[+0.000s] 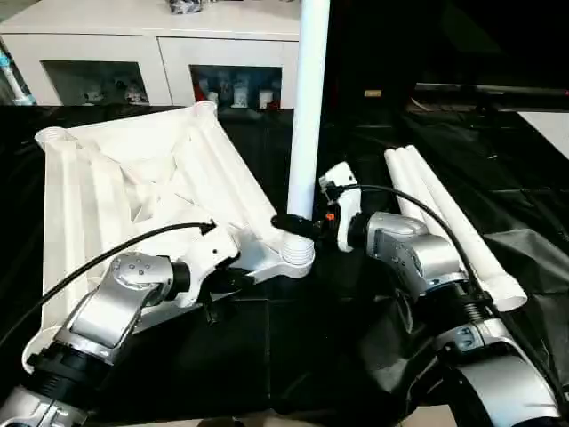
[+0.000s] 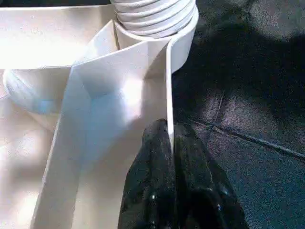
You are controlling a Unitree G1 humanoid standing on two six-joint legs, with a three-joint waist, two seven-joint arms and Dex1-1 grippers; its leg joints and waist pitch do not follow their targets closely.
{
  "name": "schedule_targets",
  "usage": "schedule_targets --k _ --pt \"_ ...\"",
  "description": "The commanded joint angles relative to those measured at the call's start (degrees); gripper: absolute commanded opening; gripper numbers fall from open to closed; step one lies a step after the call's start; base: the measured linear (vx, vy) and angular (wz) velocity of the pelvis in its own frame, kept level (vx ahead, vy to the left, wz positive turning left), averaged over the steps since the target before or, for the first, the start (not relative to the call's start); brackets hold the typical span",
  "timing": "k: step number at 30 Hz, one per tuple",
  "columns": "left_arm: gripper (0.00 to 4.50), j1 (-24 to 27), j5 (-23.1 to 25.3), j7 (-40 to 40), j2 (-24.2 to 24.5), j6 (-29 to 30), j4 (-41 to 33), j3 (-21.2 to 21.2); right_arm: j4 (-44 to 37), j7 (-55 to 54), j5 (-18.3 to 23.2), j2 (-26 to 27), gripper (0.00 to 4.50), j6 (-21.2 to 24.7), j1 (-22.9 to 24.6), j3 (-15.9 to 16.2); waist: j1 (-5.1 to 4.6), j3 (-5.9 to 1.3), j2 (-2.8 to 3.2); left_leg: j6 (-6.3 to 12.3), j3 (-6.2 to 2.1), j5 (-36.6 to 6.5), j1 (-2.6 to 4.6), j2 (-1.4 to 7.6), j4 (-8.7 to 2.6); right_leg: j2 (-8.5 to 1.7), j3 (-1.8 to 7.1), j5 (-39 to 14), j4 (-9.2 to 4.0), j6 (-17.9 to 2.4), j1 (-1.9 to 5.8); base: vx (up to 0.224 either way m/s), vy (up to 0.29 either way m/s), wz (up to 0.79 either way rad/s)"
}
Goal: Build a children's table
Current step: Insert table leg to table base
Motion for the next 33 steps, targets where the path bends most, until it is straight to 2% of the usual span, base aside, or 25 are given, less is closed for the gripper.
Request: schedule_targets --k 1,3,7,8,10,11,14,15,17,18,19,20,21,22,24,25,28,33 --pt "0.00 -0.31 0.11 -1.63 -0.74 -0.64 0.67 -1.97 1.54 0.11 -0.25 0.20 1.86 -0.70 -0.27 -0.31 -0.16 -3.90 0.60 -0.89 -1.37 -10.69 1.55 3.71 -4.33 -5.32 2.99 -6.68 -4.42 -12.10 1.72 0.000 0.000 0.00" --pt "0.00 -0.58 0.08 -1.60 -0.97 -0.69 1.01 -1.89 2.47 0.02 -0.13 0.30 1.86 -1.28 0.10 -0.88 -0.21 -3.86 0.40 -1.09 -1.34 -11.32 1.53 3.71 -4.39 -5.35 3.02 -7.18 -4.55 -12.17 1.80 0.000 0.000 0.00" --pt "0.00 -1.30 0.19 -1.10 -1.59 -0.80 1.99 -1.60 4.88 -0.36 0.10 0.61 1.86 -2.98 1.35 -2.72 -0.24 -3.86 0.67 -1.60 -1.46 -12.60 1.63 3.79 -4.49 -5.35 2.98 -7.49 -4.57 -12.55 1.74 0.000 0.000 0.00" --pt "0.00 -1.30 0.19 -1.10 -1.59 -0.80 1.99 -1.60 4.88 -0.36 0.10 0.61 1.86 -2.98 1.35 -2.72 -0.21 -3.87 0.92 -1.70 -1.48 -12.92 1.65 3.77 -4.49 -5.38 2.99 -7.68 -4.57 -12.58 1.72 0.000 0.000 0.00" --pt "0.00 -1.79 0.18 -0.59 -2.06 -0.95 2.71 -1.25 5.55 -1.08 0.64 0.83 1.86 -3.68 2.46 -3.66 -0.17 -3.88 0.88 -1.86 -1.47 -13.70 1.74 3.78 -4.52 -5.44 3.06 -8.12 -4.76 -12.48 1.75 0.000 0.000 0.00" --pt "0.00 -2.30 0.18 -0.39 -2.48 -1.06 3.39 -0.96 5.72 -1.16 1.06 1.07 1.86 -4.49 3.42 -4.17 -0.09 -3.85 1.16 -1.96 -1.48 -13.96 1.80 3.81 -4.52 -5.43 3.08 -8.26 -4.76 -12.43 1.64 0.000 0.000 0.00" --pt "0.00 -2.77 0.27 -0.09 -2.96 -1.20 4.20 -0.65 5.11 -1.77 1.83 1.88 1.86 -5.93 5.38 -5.35 -0.04 -3.85 1.06 -2.07 -1.57 -14.72 1.79 3.81 -4.66 -5.43 3.02 -8.88 -4.83 -12.32 1.71 0.000 0.000 0.00" --pt "0.00 -2.99 0.32 -0.04 -3.13 -1.30 4.62 -0.60 5.04 -1.96 2.15 2.28 1.86 -6.90 6.08 -5.97 -0.02 -3.85 1.26 -2.14 -1.55 -15.47 1.84 3.81 -4.66 -5.46 3.06 -9.48 -4.99 -12.13 1.59 0.000 0.000 0.00" --pt "0.00 -3.30 0.47 0.06 -3.42 -1.54 5.26 -0.63 5.01 -2.40 2.37 2.77 1.86 -8.33 7.13 -6.66 -0.03 -3.87 1.26 -2.14 -1.67 -16.05 1.77 3.79 -4.76 -5.48 3.00 -10.34 -5.03 -12.03 1.68 0.000 0.000 0.00" --pt "0.00 -3.34 0.49 0.10 -3.49 -1.57 5.36 -0.63 4.95 -2.48 2.39 2.87 1.86 -8.70 7.41 -6.78 -0.04 -3.85 1.49 -2.24 -1.68 -16.72 1.79 3.82 -4.78 -5.56 3.01 -11.49 -5.18 -11.82 1.58 0.000 0.000 0.00" --pt "0.00 -3.57 0.64 0.15 -3.84 -1.74 5.86 -0.66 4.59 -2.76 2.51 3.41 1.86 -10.97 9.13 -7.44 0.02 -3.83 1.91 -2.44 -1.76 -17.40 1.83 3.83 -4.79 -5.67 3.06 -12.54 -5.27 -11.54 1.49 0.000 0.000 0.00" --pt "0.00 -3.57 0.64 0.15 -3.84 -1.74 5.86 -0.66 4.59 -2.76 2.51 3.41 1.86 -10.97 9.13 -7.44 -0.03 -3.81 1.75 -2.49 -1.72 -17.79 1.88 3.85 -4.83 -5.62 3.08 -12.92 -5.40 -11.37 1.41 0.000 0.000 0.00" --pt "0.00 -3.72 0.75 0.05 -4.00 -1.80 6.20 -0.74 4.11 -2.88 2.27 3.66 1.86 -13.13 10.59 -7.65 -0.04 -3.88 1.56 -2.38 -1.81 -17.83 1.87 3.83 -4.88 -5.60 3.05 -13.18 -5.40 -11.31 1.56 0.000 0.000 0.00" --pt "0.00 -3.80 0.85 -0.08 -4.00 -1.84 6.37 -0.86 3.74 -2.87 1.82 3.64 1.86 -14.43 11.36 -7.40 0.04 -3.80 2.02 -2.44 -1.76 -18.48 2.05 3.90 -4.84 -5.58 3.13 -13.34 -5.54 -11.18 1.20 0.000 0.000 0.00" --pt "0.00 -3.86 0.94 -0.22 -3.96 -1.90 6.50 -0.96 3.39 -2.89 1.26 3.56 1.86 -15.62 11.99 -7.00 -0.04 -3.87 1.88 -2.40 -1.84 -18.55 1.84 3.86 -4.92 -5.54 3.07 -13.36 -5.46 -11.10 1.42 0.000 0.000 0.00" --pt "0.00 -4.02 1.15 -0.57 -3.83 -1.82 6.81 -1.11 2.49 -2.46 0.15 3.46 1.86 -17.58 13.21 -5.90 -0.02 -3.88 1.99 -2.29 -1.89 -18.68 1.82 3.86 -5.00 -5.52 3.04 -13.70 -5.48 -11.05 1.42 0.000 0.000 0.00" --pt "0.00 -4.23 1.72 -0.83 -3.46 -1.84 7.31 -1.33 2.03 -2.05 -2.09 3.10 1.86 -19.72 14.01 -3.77 -0.11 -3.78 1.93 -2.35 -1.93 -19.19 1.76 3.87 -5.07 -5.49 3.05 -14.56 -5.56 -10.89 1.28 0.000 0.000 0.00" --pt "0.00 -4.22 2.19 -0.83 -3.30 -2.18 7.72 -1.35 2.83 -1.60 -4.11 2.98 1.86 -21.17 13.99 -2.14 -0.18 -3.66 1.74 -2.20 -1.99 -20.33 1.87 3.95 -5.20 -5.60 3.17 -16.37 -5.75 -10.71 1.10 0.000 0.000 0.00"
